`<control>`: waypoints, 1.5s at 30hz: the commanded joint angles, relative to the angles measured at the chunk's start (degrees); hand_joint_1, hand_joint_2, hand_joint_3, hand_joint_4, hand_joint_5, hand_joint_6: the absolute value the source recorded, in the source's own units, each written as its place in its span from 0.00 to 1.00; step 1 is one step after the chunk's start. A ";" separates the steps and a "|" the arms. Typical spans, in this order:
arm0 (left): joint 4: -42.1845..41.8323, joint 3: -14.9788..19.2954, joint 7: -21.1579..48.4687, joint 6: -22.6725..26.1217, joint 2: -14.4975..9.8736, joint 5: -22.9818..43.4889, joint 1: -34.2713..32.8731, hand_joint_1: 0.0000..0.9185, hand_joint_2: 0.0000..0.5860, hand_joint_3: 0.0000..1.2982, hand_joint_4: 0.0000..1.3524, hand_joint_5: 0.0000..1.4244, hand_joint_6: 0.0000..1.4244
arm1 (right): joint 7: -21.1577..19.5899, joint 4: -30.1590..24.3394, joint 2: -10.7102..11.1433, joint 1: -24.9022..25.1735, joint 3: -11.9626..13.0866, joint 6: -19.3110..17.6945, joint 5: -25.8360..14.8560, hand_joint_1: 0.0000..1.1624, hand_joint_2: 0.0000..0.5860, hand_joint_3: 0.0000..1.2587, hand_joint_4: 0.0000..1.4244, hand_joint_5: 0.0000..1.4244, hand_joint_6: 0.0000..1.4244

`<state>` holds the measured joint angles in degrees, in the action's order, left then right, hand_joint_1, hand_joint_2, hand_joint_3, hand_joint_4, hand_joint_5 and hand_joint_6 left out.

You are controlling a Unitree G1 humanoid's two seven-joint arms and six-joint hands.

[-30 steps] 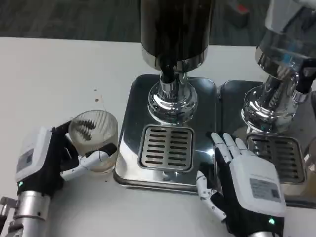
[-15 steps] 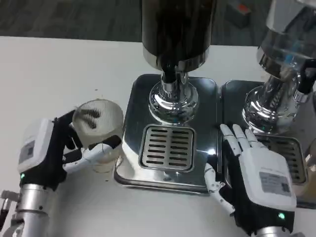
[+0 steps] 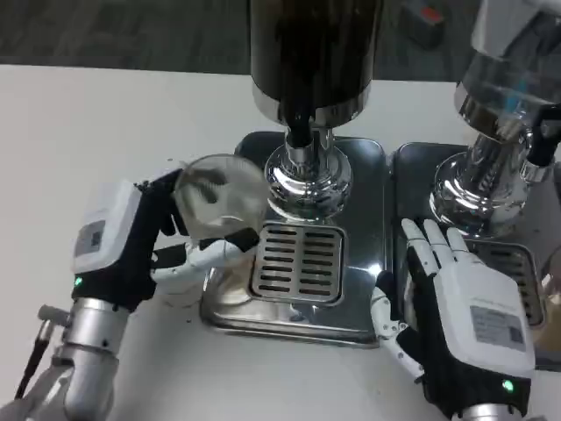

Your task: Grasp the cup under the faucet to collect the drink, then remove the cup.

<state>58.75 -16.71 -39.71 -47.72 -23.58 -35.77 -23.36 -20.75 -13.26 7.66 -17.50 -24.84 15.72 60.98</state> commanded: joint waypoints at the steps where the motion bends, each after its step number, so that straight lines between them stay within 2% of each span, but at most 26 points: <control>1: 1.56 -1.66 0.43 0.68 2.26 -1.28 -3.86 0.42 0.14 0.45 0.52 0.65 0.70 | -0.79 -1.09 -0.37 -0.92 0.51 0.61 0.39 0.12 0.95 0.11 0.05 0.04 0.13; 3: 2.72 -2.24 1.16 1.12 3.19 -1.08 -4.57 0.42 0.14 0.44 0.51 0.64 0.70 | -1.01 -1.27 -0.64 -1.11 0.29 0.82 0.69 0.12 0.95 0.11 0.05 0.04 0.13; 14: 5.84 -3.71 2.07 1.86 4.55 -1.37 -5.44 0.42 0.14 0.44 0.51 0.64 0.70 | -1.56 -1.73 -1.48 -1.96 0.11 1.38 0.67 0.12 0.95 0.11 0.05 0.04 0.13; 18: 8.05 -5.24 2.26 2.92 5.52 -1.92 -6.74 0.42 0.14 0.44 0.51 0.64 0.69 | -1.72 -1.64 -1.76 -1.93 0.03 1.57 0.66 0.12 0.95 0.11 0.05 0.04 0.13; 23: 9.94 -7.67 2.22 4.39 6.92 -3.17 -9.41 0.42 0.13 0.44 0.51 0.64 0.68 | -0.98 -1.73 -1.35 -1.92 0.05 1.40 0.58 0.12 0.95 0.11 0.05 0.04 0.13; 30: 11.26 -8.81 1.56 5.55 8.74 -3.66 -10.78 0.42 0.13 0.44 0.51 0.64 0.67 | -0.81 -2.82 -1.38 -2.99 -0.24 1.97 1.34 0.12 0.95 0.11 0.05 0.04 0.13; 35: 11.93 -9.35 1.67 6.42 8.66 -3.49 -10.99 0.42 0.13 0.44 0.50 0.63 0.67 | -0.63 -2.93 -1.49 -2.99 -0.17 2.15 1.19 0.12 0.95 0.10 0.05 0.04 0.13; 41: 12.75 -9.74 3.32 7.94 8.12 -3.21 -10.42 0.35 0.14 0.35 0.41 0.58 0.61 | -0.22 -2.36 -1.40 -2.21 -0.11 1.83 0.79 0.12 0.95 0.10 0.05 0.04 0.13; 45: 12.36 -9.66 2.67 7.66 7.59 -3.08 -9.94 0.24 0.13 0.28 0.34 0.54 0.57 | 0.01 -2.03 -1.34 -1.78 0.01 1.65 0.37 0.12 0.95 0.10 0.05 0.04 0.13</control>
<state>70.86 -26.02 -37.53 -40.35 -15.30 -38.70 -34.07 -21.25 -15.60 6.35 -19.74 -25.02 17.48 61.72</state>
